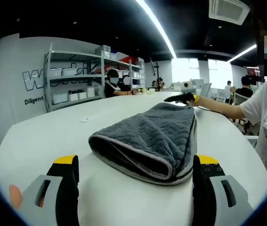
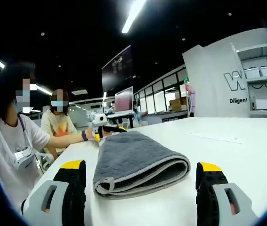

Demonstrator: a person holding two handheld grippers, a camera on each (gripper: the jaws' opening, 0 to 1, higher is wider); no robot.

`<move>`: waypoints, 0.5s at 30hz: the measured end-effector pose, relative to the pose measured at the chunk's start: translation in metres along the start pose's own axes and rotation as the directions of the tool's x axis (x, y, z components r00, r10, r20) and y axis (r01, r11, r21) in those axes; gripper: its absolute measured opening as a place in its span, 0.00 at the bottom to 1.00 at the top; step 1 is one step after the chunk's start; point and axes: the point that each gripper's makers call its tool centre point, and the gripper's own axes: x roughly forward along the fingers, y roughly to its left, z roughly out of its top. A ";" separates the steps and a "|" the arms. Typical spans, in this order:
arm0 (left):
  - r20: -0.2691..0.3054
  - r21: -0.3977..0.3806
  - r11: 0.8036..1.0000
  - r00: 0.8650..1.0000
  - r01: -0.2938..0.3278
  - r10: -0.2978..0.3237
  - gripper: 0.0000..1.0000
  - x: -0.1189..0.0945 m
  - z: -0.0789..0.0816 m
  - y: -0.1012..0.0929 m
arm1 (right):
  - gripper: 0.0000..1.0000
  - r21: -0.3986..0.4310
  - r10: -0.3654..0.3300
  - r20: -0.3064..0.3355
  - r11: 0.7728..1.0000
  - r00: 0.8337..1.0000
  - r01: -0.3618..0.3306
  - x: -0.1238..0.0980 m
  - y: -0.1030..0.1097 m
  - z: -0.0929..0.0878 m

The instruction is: Fold the towel on the table until its edges align and the towel forms a compact rectangular stack.

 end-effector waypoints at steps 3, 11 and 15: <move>0.004 -0.007 1.000 1.000 -0.004 0.004 0.99 -0.001 0.002 0.002 | 0.99 0.018 -0.002 0.012 1.000 1.000 0.002 0.000 0.000 0.001; 0.010 -0.017 1.000 1.000 -0.022 0.022 0.99 -0.003 0.004 0.008 | 0.99 0.025 -0.045 -0.005 0.999 0.999 0.045 0.001 0.002 -0.007; 0.009 -0.018 0.999 0.999 -0.031 0.031 0.99 -0.003 0.003 0.008 | 0.99 0.036 -0.110 0.020 0.993 0.994 0.109 0.000 0.002 -0.004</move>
